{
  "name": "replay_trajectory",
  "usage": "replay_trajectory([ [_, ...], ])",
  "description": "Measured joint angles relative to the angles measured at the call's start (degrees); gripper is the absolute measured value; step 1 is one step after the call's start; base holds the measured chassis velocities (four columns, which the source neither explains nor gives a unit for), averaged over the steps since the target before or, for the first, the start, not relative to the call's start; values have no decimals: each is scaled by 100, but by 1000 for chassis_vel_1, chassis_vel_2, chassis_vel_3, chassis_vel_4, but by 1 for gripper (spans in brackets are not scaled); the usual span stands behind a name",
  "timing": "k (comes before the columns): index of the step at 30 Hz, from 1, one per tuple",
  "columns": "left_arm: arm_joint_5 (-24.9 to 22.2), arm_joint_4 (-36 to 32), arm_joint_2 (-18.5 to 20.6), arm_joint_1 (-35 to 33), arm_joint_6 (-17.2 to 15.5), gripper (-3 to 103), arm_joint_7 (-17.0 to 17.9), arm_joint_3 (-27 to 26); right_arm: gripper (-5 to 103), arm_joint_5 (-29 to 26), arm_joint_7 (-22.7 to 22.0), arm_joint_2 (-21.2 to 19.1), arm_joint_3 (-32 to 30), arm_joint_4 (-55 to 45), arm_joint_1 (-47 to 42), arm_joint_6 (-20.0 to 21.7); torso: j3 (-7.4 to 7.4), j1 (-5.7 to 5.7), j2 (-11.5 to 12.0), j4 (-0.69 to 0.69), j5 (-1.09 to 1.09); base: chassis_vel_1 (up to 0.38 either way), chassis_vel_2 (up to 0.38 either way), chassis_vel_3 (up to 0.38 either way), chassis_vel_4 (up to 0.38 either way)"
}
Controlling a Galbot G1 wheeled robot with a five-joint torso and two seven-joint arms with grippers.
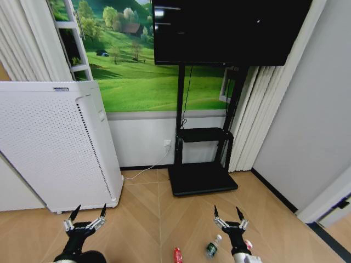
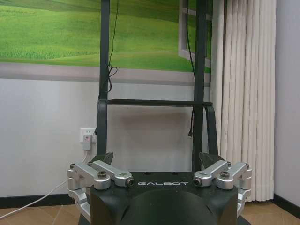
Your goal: Pick up the trash bin and place the garbage on the floor into it.
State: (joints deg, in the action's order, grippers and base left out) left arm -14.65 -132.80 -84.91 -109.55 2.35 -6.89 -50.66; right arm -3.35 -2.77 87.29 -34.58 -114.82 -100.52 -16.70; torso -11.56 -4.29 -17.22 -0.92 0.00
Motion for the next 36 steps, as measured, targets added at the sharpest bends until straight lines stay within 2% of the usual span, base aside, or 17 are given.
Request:
replay_trajectory([
  [2, 55, -12, -12, -13, -5, 98, 7, 5, 100, -2, 5, 1, 4, 0, -30, -1, 48, 18, 65, 0, 0, 0, 0, 0, 0],
  [7, 98, -21, -28, -16, -9, 100, 23, -2, 100, -2, 5, -6, -5, -1, -39, -3, 82, 30, 110, -1, 0, 0, 0, 0, 0],
  [11, 100, -32, -34, -19, -28, 103, 65, -18, 100, -12, -42, -16, -46, -4, -18, 59, 159, 61, 220, 0, 0, 0, 0, 0, 0],
  [13, 89, -8, -33, -3, -36, 100, 81, -17, 100, -57, -140, 17, -55, -46, -9, 212, 239, 89, 328, 0, 0, 0, 0, 0, 0],
  [19, 39, 23, -43, 10, -69, 99, 96, -3, 100, -41, -215, 33, -87, -47, -13, 223, 310, 120, 430, 0, 0, 0, 0, 0, 0],
  [36, 38, 133, -61, 65, -156, 99, 220, 16, 100, -18, -303, 32, -146, -10, -42, 161, 628, 212, 839, 0, 0, 0, 0, 0, 0],
])
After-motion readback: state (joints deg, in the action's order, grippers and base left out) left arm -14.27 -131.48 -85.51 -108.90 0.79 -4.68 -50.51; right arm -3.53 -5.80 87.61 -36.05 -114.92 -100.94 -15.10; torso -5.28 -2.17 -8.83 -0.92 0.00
